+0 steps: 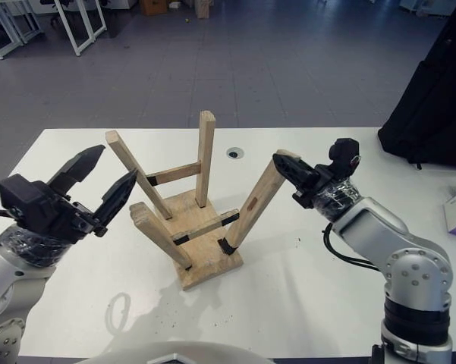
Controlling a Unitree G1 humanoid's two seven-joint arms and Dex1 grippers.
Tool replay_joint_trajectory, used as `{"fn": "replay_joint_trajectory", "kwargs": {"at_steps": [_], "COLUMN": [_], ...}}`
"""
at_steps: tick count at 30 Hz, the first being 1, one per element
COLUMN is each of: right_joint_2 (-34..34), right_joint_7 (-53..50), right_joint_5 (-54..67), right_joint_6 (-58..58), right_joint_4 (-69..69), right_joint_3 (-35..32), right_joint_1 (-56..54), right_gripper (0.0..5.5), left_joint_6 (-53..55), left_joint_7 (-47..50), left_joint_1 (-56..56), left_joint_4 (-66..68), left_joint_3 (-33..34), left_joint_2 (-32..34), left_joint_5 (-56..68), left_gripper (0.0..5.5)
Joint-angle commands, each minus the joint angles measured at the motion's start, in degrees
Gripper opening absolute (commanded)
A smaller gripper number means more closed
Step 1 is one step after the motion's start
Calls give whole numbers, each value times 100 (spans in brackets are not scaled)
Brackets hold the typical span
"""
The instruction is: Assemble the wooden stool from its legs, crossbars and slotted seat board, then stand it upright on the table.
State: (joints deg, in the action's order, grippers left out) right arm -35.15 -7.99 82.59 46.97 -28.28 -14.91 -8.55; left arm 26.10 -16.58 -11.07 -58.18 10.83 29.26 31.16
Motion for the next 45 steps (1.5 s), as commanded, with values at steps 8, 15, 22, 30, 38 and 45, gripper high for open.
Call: {"fn": "replay_joint_trajectory", "kwargs": {"at_steps": [8,15,22,30,38,45], "right_joint_2": [194,432,649,825,818,1088], "right_joint_7": [-397,-368,-589,-831,-519,-263], "right_joint_5": [-202,-526,-539,-560,-1120,-1686], "right_joint_6": [10,-246,-297,-385,-573,-973], "right_joint_4": [-110,-128,-83,-40,-372,-667], "right_joint_3": [413,489,498,431,497,572], "right_joint_1": [56,140,153,161,291,781], "right_gripper": [102,102,102,102,102,102], "left_joint_6": [80,108,38,-47,-86,-41], "left_joint_7": [-70,-104,-138,-223,-296,-469], "left_joint_1": [61,146,161,150,245,403], "left_joint_4": [132,185,274,386,482,619], "left_joint_3": [-336,-377,-165,177,121,148], "left_joint_2": [83,120,141,91,96,212], "left_joint_5": [-320,-362,-289,-148,-191,-154], "left_gripper": [294,294,294,294,294,294]}}
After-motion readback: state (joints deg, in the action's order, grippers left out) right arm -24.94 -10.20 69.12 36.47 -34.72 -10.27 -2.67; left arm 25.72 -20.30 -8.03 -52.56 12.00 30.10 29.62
